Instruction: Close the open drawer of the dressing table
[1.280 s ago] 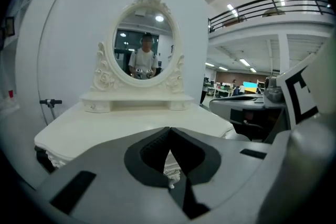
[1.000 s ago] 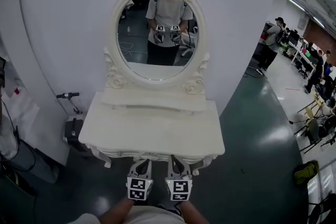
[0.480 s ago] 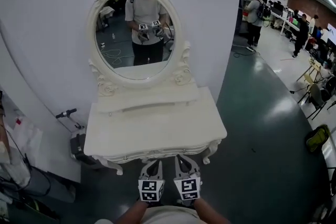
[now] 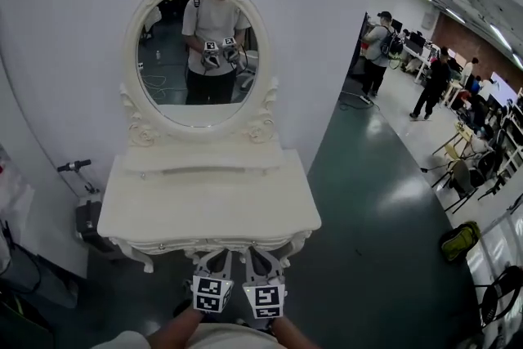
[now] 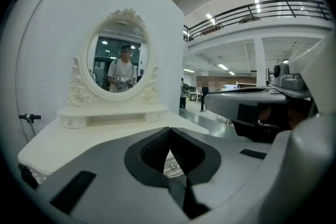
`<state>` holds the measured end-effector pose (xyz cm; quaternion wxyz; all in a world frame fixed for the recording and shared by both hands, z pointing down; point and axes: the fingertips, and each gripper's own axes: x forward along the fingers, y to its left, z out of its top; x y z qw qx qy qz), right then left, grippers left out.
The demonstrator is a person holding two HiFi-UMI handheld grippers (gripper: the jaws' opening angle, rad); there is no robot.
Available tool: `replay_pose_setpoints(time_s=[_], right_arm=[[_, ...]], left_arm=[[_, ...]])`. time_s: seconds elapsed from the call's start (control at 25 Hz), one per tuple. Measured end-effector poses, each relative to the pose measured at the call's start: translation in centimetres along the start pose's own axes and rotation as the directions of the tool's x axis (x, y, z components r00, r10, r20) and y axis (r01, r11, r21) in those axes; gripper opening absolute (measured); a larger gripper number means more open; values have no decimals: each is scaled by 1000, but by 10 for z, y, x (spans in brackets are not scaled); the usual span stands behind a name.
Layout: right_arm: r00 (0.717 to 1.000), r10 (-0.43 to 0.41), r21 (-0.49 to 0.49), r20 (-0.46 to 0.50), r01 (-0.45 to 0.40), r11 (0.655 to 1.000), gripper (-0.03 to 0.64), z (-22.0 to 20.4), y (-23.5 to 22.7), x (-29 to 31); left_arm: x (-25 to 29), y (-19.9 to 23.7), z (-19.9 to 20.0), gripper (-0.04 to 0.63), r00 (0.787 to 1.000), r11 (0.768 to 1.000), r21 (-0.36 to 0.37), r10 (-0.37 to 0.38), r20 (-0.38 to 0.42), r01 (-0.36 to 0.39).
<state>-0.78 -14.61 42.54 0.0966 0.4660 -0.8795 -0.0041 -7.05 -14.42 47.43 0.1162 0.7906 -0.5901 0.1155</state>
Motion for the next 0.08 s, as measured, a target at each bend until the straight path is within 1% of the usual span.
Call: replay_pose_setpoints(time_s=[0.08], right_arm=[[1000, 4, -10, 2, -4, 1000, 15, 2, 1, 0]], left_arm=[[1, -4, -3, 8, 1000, 1000, -9, -12, -10, 12]])
